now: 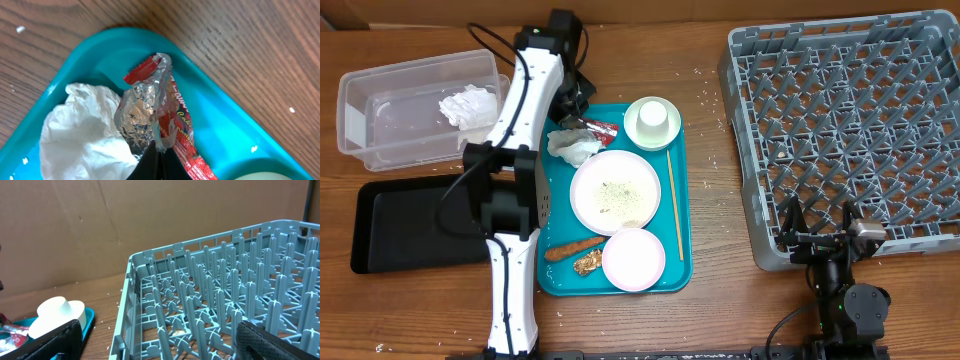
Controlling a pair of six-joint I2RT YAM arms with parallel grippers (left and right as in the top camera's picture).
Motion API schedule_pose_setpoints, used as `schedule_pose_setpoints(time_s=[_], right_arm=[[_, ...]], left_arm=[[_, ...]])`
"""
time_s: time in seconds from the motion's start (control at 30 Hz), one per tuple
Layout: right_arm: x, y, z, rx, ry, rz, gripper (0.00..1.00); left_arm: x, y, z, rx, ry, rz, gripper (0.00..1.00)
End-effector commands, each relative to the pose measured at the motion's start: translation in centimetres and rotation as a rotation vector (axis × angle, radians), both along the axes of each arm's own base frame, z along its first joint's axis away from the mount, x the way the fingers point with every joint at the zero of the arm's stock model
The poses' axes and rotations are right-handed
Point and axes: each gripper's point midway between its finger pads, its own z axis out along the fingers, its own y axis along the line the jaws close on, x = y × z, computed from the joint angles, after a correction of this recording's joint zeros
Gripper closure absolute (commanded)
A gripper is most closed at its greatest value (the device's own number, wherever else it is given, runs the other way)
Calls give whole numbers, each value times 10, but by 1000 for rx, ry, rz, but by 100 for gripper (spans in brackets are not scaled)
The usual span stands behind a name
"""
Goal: Sort waste into correct bins and load items into the dishwasher
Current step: 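Grasp the red wrapper with the left gripper, drop it in the bin, then return the left gripper to the remaining white napkin on the tray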
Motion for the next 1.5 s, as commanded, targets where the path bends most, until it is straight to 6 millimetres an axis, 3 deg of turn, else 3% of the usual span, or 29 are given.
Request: schedule_pose_setpoints(time_s=[0.0, 0.17, 0.27, 0.4, 0.57, 0.73, 0.77, 0.8, 0.83, 0.87, 0.93, 1.07, 1.17, 1.3, 1.47], right_arm=[[0, 1, -2, -6, -2, 6, 0], [0, 1, -2, -7, -2, 6, 0], [0, 1, -2, -7, -2, 6, 0], [0, 1, -2, -6, -3, 6, 0], [0, 1, -2, -7, -2, 6, 0], [0, 1, -2, -6, -2, 6, 0], [0, 1, -2, -7, -2, 6, 0], [0, 1, -2, -6, -2, 6, 0], [0, 1, -2, -7, -2, 6, 0], [0, 1, -2, -6, -2, 6, 0], [0, 1, -2, -7, -2, 6, 0], [0, 1, -2, -7, -2, 6, 0], [0, 1, -2, -6, -2, 6, 0], [0, 1, -2, -7, -2, 6, 0], [0, 1, -2, -7, -2, 6, 0]], left_arm=[[21, 12, 83, -28, -209, -1, 96], [29, 47, 153, 0, -396, 66, 96], [25, 83, 188, 54, -477, 135, 96], [16, 132, 209, 126, -514, 231, 96], [6, 194, 204, 186, -496, 349, 96], [-10, 251, 176, 215, -411, 457, 94], [-14, 259, 168, 217, -386, 471, 83], [-18, 267, 158, 214, -354, 486, 59], [-22, 270, 154, 208, -336, 493, 43], [-26, 273, 147, 203, -310, 499, 41], [-36, 274, 139, 180, -259, 505, 36], [-36, 257, 135, 100, -238, 426, 39], [-26, 224, 136, -49, -262, 257, 43], [-25, 180, 138, -201, -258, 118, 60], [-35, 131, 135, -262, -182, 23, 60]])
